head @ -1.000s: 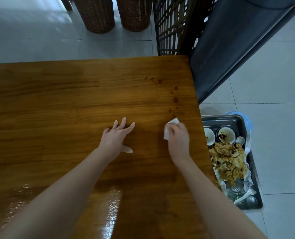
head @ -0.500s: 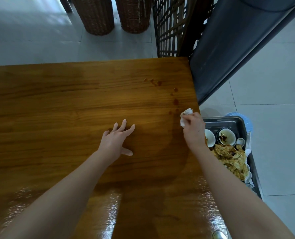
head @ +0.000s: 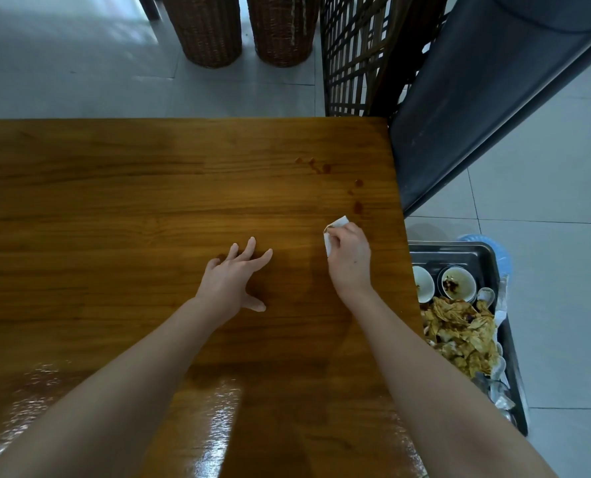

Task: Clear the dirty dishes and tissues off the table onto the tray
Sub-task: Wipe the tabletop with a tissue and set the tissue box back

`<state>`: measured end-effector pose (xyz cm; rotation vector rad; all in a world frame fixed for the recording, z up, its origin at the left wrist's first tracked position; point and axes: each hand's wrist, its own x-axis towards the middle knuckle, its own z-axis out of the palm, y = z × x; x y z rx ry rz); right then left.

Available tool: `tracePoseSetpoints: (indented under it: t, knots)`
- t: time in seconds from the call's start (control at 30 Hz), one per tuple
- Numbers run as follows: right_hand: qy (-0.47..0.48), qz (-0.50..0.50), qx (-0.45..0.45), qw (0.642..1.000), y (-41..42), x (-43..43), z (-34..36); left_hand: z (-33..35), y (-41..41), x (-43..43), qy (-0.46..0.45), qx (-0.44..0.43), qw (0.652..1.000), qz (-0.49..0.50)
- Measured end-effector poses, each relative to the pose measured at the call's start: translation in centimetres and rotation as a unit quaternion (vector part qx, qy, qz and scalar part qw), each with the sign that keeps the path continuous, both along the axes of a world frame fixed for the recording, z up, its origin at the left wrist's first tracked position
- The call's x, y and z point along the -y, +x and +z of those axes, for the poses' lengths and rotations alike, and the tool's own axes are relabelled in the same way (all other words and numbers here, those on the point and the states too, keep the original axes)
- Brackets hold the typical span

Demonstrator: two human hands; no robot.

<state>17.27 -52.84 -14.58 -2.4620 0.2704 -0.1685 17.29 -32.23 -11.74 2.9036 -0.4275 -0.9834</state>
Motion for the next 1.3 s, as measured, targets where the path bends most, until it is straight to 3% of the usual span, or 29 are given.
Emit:
tracePoseSetpoints:
  t: [0.13, 0.4, 0.77, 1.07, 1.3]
  knots:
    - [0.022, 0.054, 0.007, 0.998, 0.9, 2.4, -0.3, 0.0, -0.1, -0.1, -0.013, 0.003, 1.000, 0.007]
    - [-0.028, 0.019, -0.010, 0.999, 5.3, 6.0, 0.1, 0.1, -0.3, -0.1, -0.029, 0.014, 0.999, 0.016]
    - [-0.024, -0.037, -0.006, 0.999, 9.2, 4.8, 0.5, -0.5, 0.0, -0.3, -0.019, 0.010, 1.000, 0.011]
    - [-0.062, 0.085, 0.032, 0.994, 3.5, 2.8, -1.1, 0.0, -0.1, -0.1, -0.017, 0.001, 1.000, 0.008]
    - [-0.085, 0.095, 0.010, 0.992, 8.9, 3.1, -0.3, 0.3, 0.0, 0.0, -0.004, -0.014, 1.000, 0.003]
